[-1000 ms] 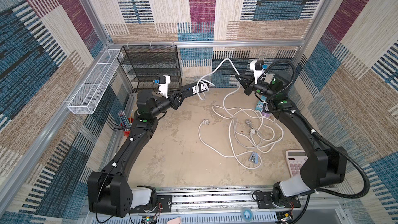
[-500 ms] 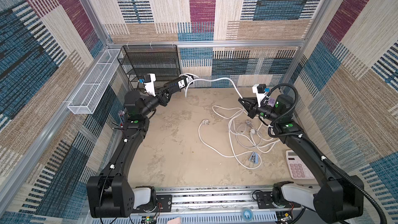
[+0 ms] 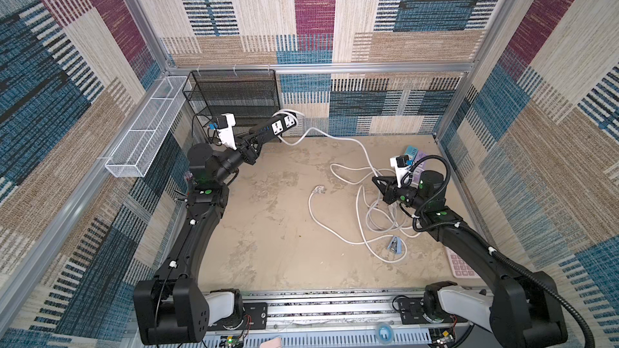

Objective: Unwrap the cord wrapped around the power strip
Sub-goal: Unwrap the power cord from the power strip.

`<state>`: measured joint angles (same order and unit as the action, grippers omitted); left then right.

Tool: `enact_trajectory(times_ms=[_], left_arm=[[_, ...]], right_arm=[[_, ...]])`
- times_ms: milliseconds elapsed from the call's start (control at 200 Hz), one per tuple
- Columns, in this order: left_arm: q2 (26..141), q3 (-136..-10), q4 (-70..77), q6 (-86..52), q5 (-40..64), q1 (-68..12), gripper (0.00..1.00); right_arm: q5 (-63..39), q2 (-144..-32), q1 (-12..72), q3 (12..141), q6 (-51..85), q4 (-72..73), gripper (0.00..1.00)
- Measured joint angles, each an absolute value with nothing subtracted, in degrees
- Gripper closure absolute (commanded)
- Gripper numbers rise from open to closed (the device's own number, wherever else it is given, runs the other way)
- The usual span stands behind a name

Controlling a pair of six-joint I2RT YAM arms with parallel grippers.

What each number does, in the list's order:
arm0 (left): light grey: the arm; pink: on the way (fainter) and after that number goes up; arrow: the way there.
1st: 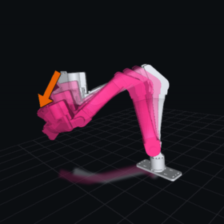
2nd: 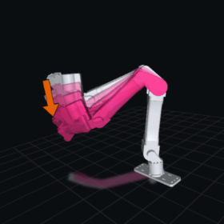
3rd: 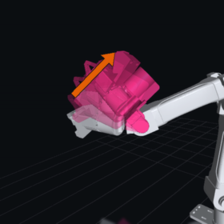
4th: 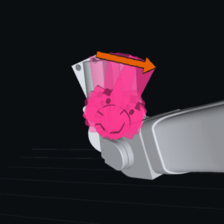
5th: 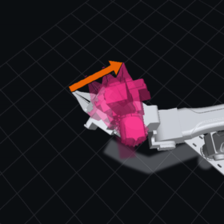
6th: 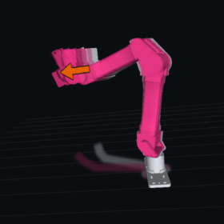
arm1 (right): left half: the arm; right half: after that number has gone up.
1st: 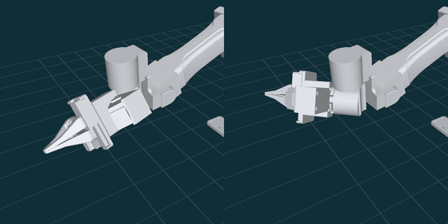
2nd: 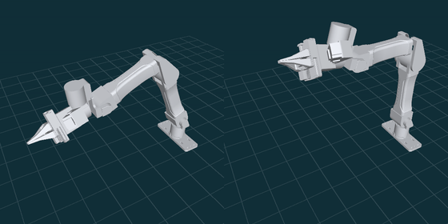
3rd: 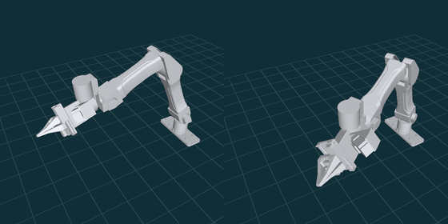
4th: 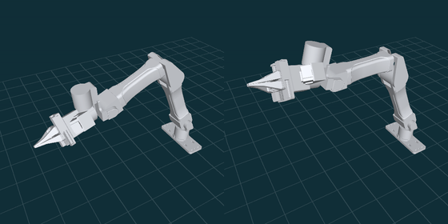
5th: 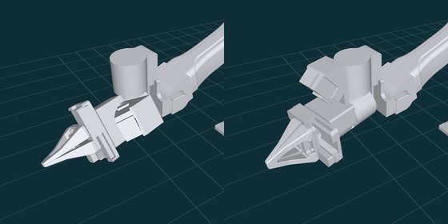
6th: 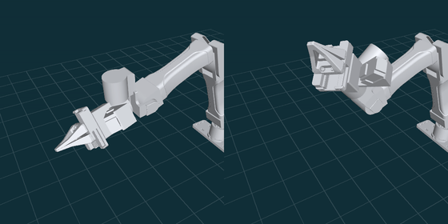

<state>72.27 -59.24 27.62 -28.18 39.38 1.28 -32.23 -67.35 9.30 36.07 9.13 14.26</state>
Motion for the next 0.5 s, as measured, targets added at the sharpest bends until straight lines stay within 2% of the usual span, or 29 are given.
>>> enact_trajectory(times_ms=[501], left_arm=[[71.0,-57.3,32.8,-31.3,39.3,6.0,1.0]], right_arm=[[-25.2,-81.0,9.3,34.1,13.6,20.5,1.0]])
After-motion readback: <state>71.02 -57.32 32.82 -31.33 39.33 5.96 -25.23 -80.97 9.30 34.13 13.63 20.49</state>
